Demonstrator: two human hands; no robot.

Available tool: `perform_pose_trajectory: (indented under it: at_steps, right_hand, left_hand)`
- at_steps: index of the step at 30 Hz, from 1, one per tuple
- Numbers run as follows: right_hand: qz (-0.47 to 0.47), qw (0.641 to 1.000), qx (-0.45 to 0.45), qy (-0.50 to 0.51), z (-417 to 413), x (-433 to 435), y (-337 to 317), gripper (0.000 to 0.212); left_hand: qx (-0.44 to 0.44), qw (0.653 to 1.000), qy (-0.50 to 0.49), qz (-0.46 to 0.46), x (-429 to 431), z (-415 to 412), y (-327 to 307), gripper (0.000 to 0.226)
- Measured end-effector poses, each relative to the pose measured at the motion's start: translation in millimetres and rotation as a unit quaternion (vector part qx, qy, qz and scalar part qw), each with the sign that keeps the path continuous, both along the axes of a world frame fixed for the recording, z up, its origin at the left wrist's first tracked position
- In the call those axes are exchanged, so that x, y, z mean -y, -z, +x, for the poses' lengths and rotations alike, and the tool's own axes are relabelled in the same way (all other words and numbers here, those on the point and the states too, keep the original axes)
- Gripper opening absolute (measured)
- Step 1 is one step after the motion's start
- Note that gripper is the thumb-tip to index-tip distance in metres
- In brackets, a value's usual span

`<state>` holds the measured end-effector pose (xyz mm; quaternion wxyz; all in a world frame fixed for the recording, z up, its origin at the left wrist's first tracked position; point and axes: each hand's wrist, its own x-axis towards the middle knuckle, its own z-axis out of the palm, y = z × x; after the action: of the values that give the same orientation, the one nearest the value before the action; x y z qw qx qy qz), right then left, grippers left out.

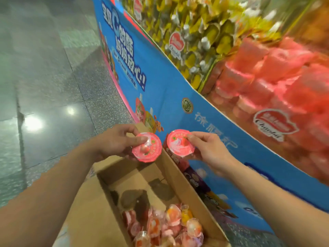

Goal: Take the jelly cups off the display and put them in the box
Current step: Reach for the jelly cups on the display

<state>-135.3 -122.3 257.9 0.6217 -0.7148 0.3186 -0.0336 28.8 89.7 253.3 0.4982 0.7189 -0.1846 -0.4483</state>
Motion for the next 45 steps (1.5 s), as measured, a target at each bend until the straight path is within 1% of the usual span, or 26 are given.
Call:
perform_pose_trajectory:
  at_steps: [4,8,12,14,18,21,23,26,30,34,37,39,45]
  right_hand:
    - [-0.001,0.999,0.033,0.027,-11,-4,-101,0.026]
    - [0.001,0.996,0.051,0.069,-24,-4,-204,0.023]
    - [0.008,0.992,0.053,0.116,-40,4,-297,0.025]
    - [-0.005,0.988,0.058,0.142,-48,9,-342,0.026]
    - [-0.010,0.980,0.047,0.193,-68,31,-412,0.023]
    - [-0.012,0.971,0.029,0.237,-84,51,-443,0.019]
    - [-0.001,0.963,0.032,0.267,-94,63,-457,0.018]
    - [0.011,0.952,0.032,0.303,-110,88,-465,0.019]
    - [0.031,0.935,0.021,0.354,-130,126,-460,0.018]
    - [0.046,0.928,0.015,0.370,-144,163,-441,0.017]
    - [0.036,0.920,-0.002,0.390,-152,192,-422,0.017]
    - [0.016,0.918,-0.019,0.396,-154,211,-409,0.021]
    - [-0.050,0.917,-0.077,0.387,-144,268,-365,0.022]
  left_hand:
    - [-0.003,0.999,0.001,-0.033,3,-3,-96,0.041]
    - [-0.011,0.998,0.012,-0.060,17,-12,-197,0.043]
    - [-0.009,0.997,0.031,-0.077,38,-23,-291,0.031]
    - [-0.005,0.996,0.044,-0.076,51,-29,-333,0.029]
    - [0.030,0.996,0.061,-0.065,81,-36,-400,0.031]
    - [0.054,0.994,0.073,-0.066,107,-42,-437,0.027]
    - [0.065,0.993,0.070,-0.067,125,-47,-455,0.029]
    - [0.076,0.993,0.059,-0.068,155,-56,-468,0.023]
    - [0.084,0.993,0.052,-0.071,194,-74,-467,0.017]
    - [0.080,0.993,0.058,-0.066,236,-91,-451,0.025]
    - [0.073,0.994,0.059,-0.053,266,-97,-435,0.027]
    - [0.065,0.995,0.055,-0.046,282,-99,-422,0.028]
    - [0.059,0.997,0.037,-0.024,309,-95,-383,0.019]
